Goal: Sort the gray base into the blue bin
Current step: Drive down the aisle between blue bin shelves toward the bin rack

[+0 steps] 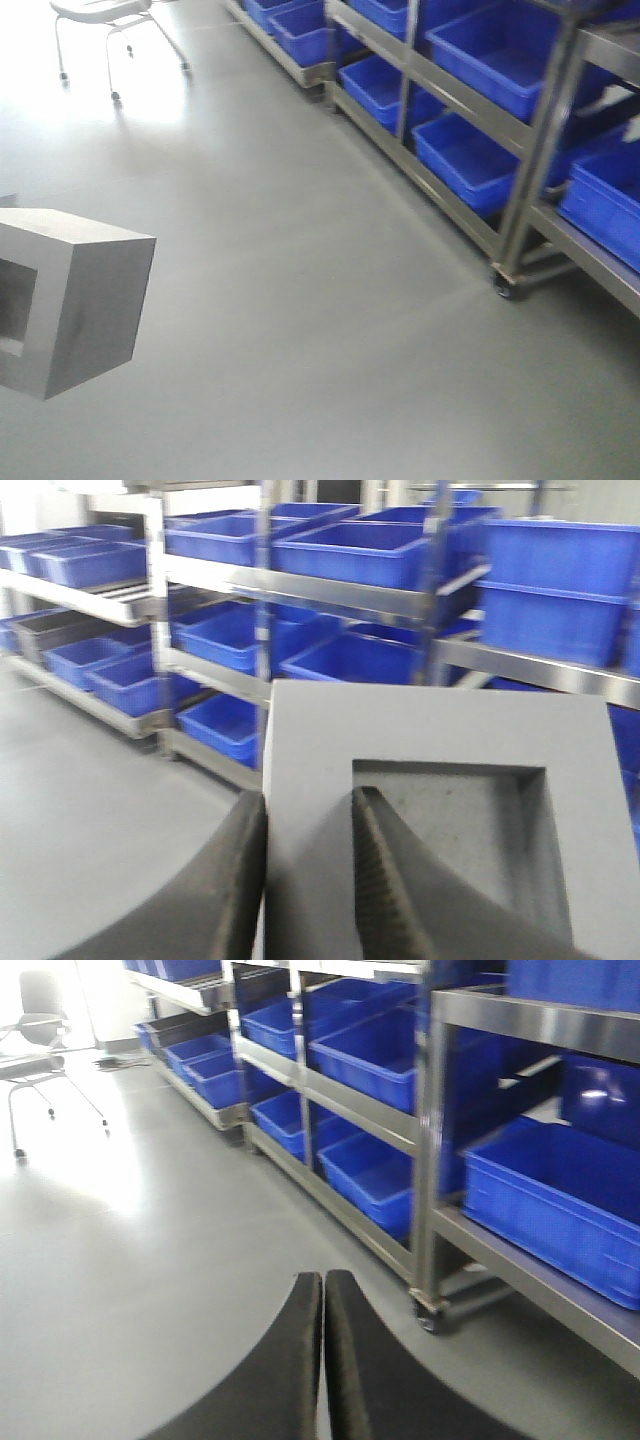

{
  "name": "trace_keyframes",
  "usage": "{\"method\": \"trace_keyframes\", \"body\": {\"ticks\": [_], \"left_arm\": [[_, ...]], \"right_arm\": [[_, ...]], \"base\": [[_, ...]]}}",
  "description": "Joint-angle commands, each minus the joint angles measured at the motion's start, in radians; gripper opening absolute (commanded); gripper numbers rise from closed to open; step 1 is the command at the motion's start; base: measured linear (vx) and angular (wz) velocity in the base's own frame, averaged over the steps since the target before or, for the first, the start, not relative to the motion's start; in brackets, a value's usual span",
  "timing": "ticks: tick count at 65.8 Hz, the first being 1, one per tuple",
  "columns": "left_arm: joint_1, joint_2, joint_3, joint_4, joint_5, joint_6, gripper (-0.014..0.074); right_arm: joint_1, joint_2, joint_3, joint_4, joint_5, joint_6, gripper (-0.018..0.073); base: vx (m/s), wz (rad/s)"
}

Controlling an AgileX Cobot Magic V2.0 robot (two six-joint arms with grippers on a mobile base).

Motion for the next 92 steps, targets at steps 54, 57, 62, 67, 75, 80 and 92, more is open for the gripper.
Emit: {"method": "trace_keyframes", "body": {"ticks": [54,57,62,67,75,80,92], "left_arm": [[-0.004,0.001,-0.027,-0.012,-0.109,-0.006,-0.0006],[-0.004,0.001,-0.027,-0.012,-0.109,-0.006,-0.0006],[-0.004,0.001,-0.027,-0.012,-0.109,-0.006,-0.0006],[-0.004,0.001,-0.027,-0.012,-0.109,-0.006,-0.0006],[-0.004,0.001,-0.027,-0.012,-0.109,-0.006,-0.0006],[-0.004,0.001,-0.027,-0.012,-0.109,-0.006,-0.0006],[-0.004,0.001,-0.027,-0.012,-0.109,-0.006,-0.0006]], "right_arm": [[0.000,-0.002,0.001,-0.004,-0.075,-0.006,-0.0005],[0.000,-0.002,0.001,-0.004,-0.075,-0.006,-0.0005],[0.000,-0.002,0.001,-0.004,-0.075,-0.006,-0.0005],[0.000,-0.002,0.001,-0.004,-0.075,-0.006,-0.0005],[0.000,-0.002,0.001,-0.004,-0.075,-0.006,-0.0005],[0.000,-0.002,0.001,-0.004,-0.075,-0.006,-0.0005],[0.000,-0.002,0.001,-0.004,-0.075,-0.006,-0.0005]], "base": [[0.32,0.37],[0.33,0.08],[0.33,0.07],[0.34,0.04],[0.35,0.00],[0.35,0.00],[0.37,0.01]]}}
